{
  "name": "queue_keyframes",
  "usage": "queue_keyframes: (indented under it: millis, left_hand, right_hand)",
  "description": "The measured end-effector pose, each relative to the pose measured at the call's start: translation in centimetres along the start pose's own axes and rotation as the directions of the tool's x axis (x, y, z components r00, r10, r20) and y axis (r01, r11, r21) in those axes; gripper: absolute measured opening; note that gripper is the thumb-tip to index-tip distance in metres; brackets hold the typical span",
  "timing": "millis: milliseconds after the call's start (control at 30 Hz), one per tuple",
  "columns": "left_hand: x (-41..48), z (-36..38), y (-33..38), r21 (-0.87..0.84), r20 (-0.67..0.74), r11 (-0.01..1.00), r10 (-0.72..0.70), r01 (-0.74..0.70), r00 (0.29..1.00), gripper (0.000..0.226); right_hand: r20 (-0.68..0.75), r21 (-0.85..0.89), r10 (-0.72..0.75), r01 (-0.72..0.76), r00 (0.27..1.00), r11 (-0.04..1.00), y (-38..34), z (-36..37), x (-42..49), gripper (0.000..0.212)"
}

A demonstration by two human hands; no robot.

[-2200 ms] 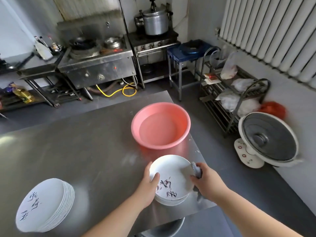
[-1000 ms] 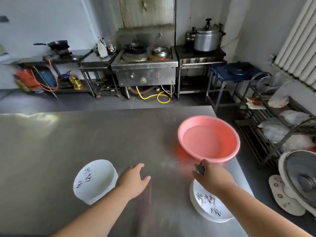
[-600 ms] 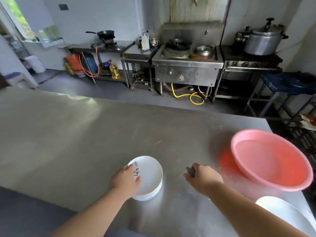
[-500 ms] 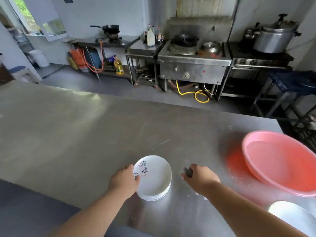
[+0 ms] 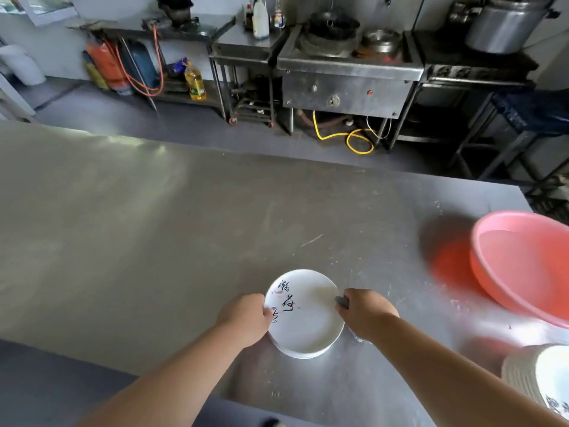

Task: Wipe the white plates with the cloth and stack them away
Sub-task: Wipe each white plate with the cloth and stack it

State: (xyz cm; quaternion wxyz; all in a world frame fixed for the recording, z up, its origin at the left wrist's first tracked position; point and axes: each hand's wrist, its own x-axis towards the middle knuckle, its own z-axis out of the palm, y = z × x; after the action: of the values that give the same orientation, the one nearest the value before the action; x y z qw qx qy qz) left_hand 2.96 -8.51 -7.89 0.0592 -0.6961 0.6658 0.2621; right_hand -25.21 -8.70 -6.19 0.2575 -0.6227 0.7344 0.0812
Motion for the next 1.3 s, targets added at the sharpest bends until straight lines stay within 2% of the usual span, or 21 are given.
queue_keyframes:
  millis: [167,300,433,533,667,767,833,933,1067,1233,1300]
  left_hand:
    - [0.4,-0.3,0.3,-0.047,-0.010,0.999,0.018,-0.018,1.000,0.028]
    - [0.3,-0.6,1.4,-0.171,-0.103,0.985,-0.005,-0.013,0.995,0.030]
    - [-0.5,-1.0,4.9,-0.231,-0.196,0.968,0.057,-0.102,0.979,0.037]
    - [-1.6,-0.4,9.1,-0.214,-0.117,0.969,0.101,-0.125,0.988,0.033]
    - [-3.9,2.4,14.4,-0.370,0.000,0.918,0.151,-0.140,0.988,0.050]
    - [-5.7,5.5,17.4,-0.423,0.024,0.888,0.211,-0.181,0.977,0.069]
    - [-6.5,7.5,18.9,-0.449,0.048,0.866,0.267,-0.218,0.962,0.074]
    - [-6.7,10.3,20.2,-0.503,0.135,0.843,0.296,-0.192,0.946,0.080]
    - [-5.9,13.9,20.8,-0.281,0.134,0.932,0.274,-0.229,0.952,0.089]
    - [-4.3,17.1,19.6,-0.012,0.144,0.949,0.313,-0.314,0.939,0.137]
    - [-3.9,17.8,19.0,0.070,0.112,0.938,0.331,-0.340,0.937,0.144]
  right_hand:
    - [0.002,0.098,0.031,-0.031,1.000,0.995,0.4,0.4,-0.8,0.040]
    - [-0.035,0.235,0.061,-0.051,0.998,0.971,1.5,-0.1,-1.6,0.038]
    - [-0.120,0.341,0.073,-0.028,0.990,0.939,4.5,-1.3,-2.9,0.040]
    - [-0.089,0.432,0.085,-0.038,0.992,0.901,8.1,-1.9,-4.6,0.038]
    - [-0.022,0.521,0.101,-0.075,0.995,0.850,13.4,-2.3,-7.2,0.037]
    - [-0.012,0.480,0.133,-0.111,0.991,0.870,17.3,-1.5,-8.1,0.040]
    - [0.009,0.441,0.157,-0.145,0.988,0.886,19.7,-0.6,-8.3,0.040]
    - [0.041,0.401,0.219,-0.217,0.975,0.890,22.5,1.5,-8.0,0.035]
    - [0.030,0.298,0.270,-0.267,0.962,0.917,24.2,4.9,-7.3,0.030]
    - [0.089,0.258,0.256,-0.270,0.963,0.928,25.3,7.4,-7.2,0.035]
    - [0.101,0.247,0.237,-0.255,0.966,0.935,25.6,7.4,-7.3,0.037]
